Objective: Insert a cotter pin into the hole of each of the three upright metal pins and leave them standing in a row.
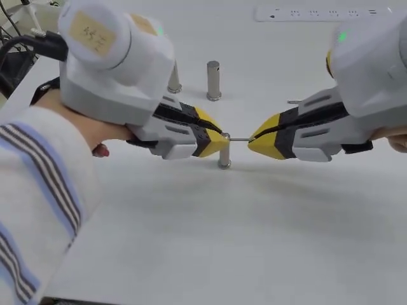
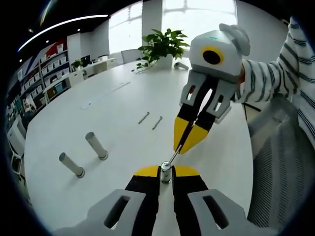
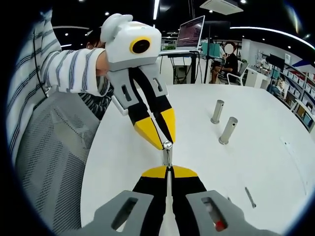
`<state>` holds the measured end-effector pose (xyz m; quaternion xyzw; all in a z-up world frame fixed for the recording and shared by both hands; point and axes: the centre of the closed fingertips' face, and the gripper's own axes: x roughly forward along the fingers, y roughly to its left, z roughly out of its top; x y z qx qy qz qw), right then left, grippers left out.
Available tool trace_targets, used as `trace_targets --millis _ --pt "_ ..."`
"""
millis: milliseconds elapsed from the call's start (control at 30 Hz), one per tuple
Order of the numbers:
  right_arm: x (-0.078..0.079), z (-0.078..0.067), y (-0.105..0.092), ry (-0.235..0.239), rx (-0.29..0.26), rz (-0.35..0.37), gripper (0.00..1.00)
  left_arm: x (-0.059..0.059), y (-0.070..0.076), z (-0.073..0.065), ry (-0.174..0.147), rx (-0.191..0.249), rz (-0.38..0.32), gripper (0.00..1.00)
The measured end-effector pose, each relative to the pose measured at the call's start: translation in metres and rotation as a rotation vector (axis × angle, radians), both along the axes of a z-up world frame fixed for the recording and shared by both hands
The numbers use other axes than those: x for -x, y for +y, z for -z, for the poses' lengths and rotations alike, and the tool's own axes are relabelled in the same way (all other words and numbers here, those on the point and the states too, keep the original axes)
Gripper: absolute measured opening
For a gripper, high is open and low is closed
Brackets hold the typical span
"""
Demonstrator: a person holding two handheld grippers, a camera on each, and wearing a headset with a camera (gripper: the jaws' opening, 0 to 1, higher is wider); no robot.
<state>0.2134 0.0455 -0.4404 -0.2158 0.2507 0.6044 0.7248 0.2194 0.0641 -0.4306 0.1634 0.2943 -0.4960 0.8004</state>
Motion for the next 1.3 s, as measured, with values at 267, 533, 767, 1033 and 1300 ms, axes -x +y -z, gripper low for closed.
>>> trace_targets --millis 267,533,767,1033,1300 --pt "-0.001 0.004 0.005 0.008 0.0 0.009 0.0 0.001 0.004 0.001 0.03 0.008 -0.039 0.05" --pt "-0.005 0.01 0.018 -0.01 -0.01 0.004 0.0 -0.001 0.006 0.003 0.046 0.018 -0.066 0.05" --pt "-0.008 0.0 0.021 -0.069 -0.06 0.003 0.14 -0.003 0.004 0.003 0.046 0.019 -0.072 0.05" --pt "-0.004 -0.002 0.012 -0.063 -0.043 -0.004 0.04 -0.002 0.001 0.003 0.047 0.017 -0.078 0.05" --pt "-0.004 -0.005 0.019 -0.086 -0.057 -0.02 0.0 -0.001 0.001 0.003 0.052 0.019 -0.083 0.05"
